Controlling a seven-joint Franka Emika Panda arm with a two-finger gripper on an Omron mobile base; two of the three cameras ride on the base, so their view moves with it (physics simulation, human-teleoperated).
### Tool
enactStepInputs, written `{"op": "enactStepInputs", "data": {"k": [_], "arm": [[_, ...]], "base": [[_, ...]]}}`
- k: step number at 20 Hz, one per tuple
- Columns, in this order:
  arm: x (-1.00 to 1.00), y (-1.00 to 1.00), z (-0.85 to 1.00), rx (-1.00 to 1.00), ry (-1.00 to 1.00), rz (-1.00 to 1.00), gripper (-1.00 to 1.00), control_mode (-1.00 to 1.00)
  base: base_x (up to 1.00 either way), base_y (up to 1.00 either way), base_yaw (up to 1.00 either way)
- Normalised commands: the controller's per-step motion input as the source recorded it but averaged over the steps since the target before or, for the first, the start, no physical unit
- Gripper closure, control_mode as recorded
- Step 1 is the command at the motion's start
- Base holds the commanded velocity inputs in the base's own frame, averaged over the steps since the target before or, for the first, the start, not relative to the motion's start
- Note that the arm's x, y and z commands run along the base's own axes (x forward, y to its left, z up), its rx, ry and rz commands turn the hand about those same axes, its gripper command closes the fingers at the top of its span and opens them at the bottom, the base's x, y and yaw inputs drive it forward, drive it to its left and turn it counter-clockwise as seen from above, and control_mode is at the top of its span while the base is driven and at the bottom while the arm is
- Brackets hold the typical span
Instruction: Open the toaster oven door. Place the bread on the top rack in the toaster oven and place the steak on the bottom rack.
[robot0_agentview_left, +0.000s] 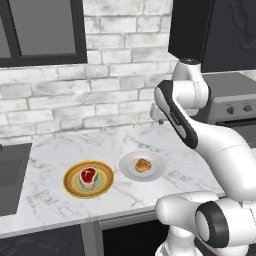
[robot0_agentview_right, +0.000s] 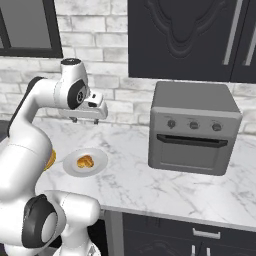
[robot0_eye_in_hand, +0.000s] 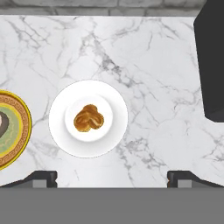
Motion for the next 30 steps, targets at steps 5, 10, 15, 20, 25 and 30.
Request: {"op": "enactStepInputs", "data": {"k": [5,10,15,20,25,30], "arm": [[0.00,0.00,0.00,0.00,0.00,0.00,-1.00,-1.00],[-0.11,-0.05,-0.01,0.03,-0.01,0.00,-1.00,-1.00],[-0.36,-0.34,0.00,0.26,-0.29,-0.02,-1.00,-1.00],[-0.24,-0.42,0.01,0.28,-0.15,-0.09,-1.00,-1.00],[-0.13,-0.48,0.02,0.19,-0.02,-0.16,-1.00,-1.00],[-0.01,-0.45,0.02,0.16,0.09,-0.26,-1.00,-1.00]], "base": [[0.00,0.00,0.00],[0.00,0.00,0.00],[0.00,0.00,0.00],[0.00,0.00,0.00],[0.00,0.00,0.00],[0.00,0.00,0.00]]}}
